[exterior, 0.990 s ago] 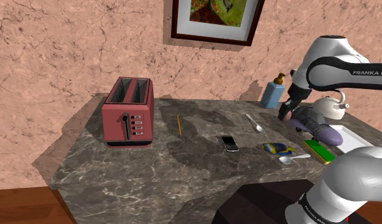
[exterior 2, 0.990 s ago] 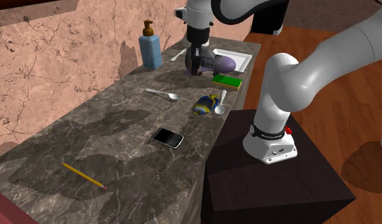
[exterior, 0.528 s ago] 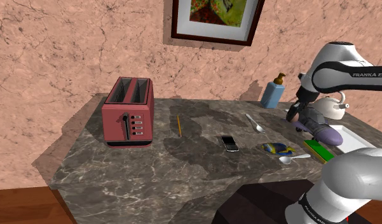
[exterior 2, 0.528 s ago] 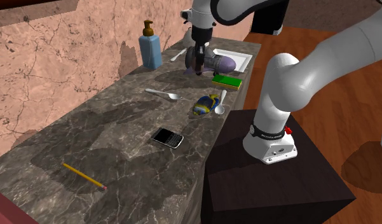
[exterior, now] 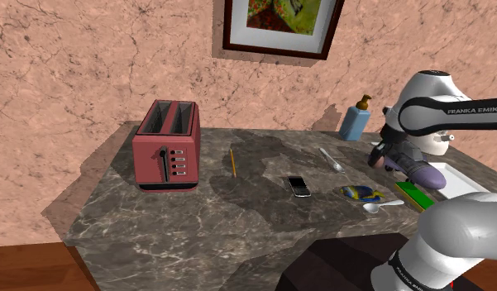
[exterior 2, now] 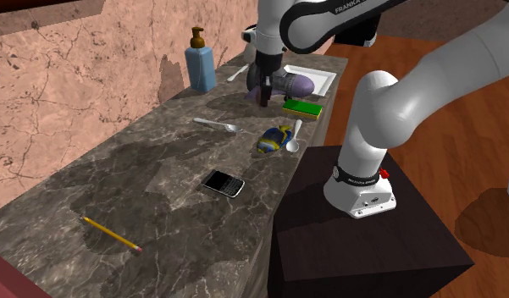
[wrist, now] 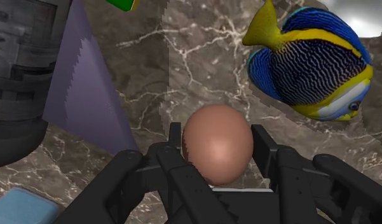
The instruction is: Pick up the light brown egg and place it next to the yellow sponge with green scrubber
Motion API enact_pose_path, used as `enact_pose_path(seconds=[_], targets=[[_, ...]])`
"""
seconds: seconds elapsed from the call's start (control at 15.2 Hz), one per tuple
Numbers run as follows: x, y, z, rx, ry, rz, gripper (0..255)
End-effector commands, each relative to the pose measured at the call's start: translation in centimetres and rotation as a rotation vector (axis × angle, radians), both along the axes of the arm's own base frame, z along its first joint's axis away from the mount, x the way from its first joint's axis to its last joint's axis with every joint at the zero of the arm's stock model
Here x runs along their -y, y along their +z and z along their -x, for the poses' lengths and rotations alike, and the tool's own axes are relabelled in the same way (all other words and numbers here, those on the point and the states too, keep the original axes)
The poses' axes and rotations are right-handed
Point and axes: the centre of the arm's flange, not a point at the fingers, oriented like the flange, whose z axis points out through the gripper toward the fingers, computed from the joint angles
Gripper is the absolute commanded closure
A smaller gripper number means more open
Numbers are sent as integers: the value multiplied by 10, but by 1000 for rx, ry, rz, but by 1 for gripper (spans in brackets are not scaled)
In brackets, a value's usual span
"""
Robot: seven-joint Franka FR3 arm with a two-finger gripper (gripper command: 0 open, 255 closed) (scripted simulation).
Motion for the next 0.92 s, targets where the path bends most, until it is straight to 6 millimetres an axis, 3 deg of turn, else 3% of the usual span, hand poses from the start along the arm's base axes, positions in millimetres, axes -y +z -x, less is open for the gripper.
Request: enact_pose_path(seconds=[0.0,0.73,0.86], targets=[[0,-10,0,1,0,0,255],[0,-69,0,1,0,0,255],[-1,-69,0,1,0,0,255]])
